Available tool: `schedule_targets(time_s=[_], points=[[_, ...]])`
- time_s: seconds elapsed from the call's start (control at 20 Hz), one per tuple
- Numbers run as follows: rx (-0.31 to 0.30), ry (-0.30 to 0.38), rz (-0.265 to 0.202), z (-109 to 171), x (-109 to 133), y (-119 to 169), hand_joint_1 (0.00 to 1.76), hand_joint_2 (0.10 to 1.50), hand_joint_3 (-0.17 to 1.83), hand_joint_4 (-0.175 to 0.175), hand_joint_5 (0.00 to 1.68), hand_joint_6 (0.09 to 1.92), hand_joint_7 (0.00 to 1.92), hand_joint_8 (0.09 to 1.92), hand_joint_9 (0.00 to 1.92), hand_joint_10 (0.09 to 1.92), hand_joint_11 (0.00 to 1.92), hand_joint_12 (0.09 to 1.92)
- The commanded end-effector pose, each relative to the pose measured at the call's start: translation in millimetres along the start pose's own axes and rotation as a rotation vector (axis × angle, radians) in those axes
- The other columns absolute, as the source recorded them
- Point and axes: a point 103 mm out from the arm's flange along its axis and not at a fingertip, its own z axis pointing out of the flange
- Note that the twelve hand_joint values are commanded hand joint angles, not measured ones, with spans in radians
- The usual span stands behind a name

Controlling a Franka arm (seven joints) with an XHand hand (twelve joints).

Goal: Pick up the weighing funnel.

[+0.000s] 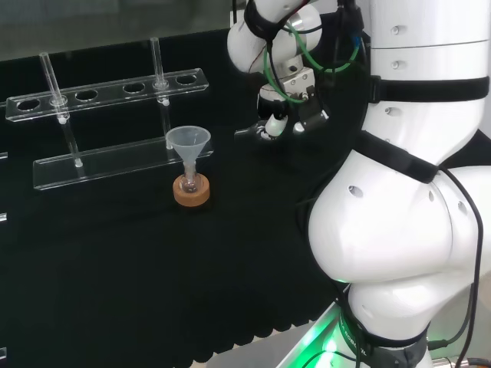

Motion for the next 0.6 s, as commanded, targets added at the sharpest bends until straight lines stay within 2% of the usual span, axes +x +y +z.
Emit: schedule_targets(time_s=[0.05,0.6], points=[[-0.053,0.05,0.015,-13.2,-6.8,-18.9,1.12,0.65,0.65,0.175,1.29,0.64,0.73,0.63,1.05,0.31,0.84,1.01],[-0.149,0.124,0.051,-22.3,-19.2,-49.2,1.12,0.67,0.61,0.175,1.29,0.62,0.74,0.62,1.08,0.28,0.88,0.99]])
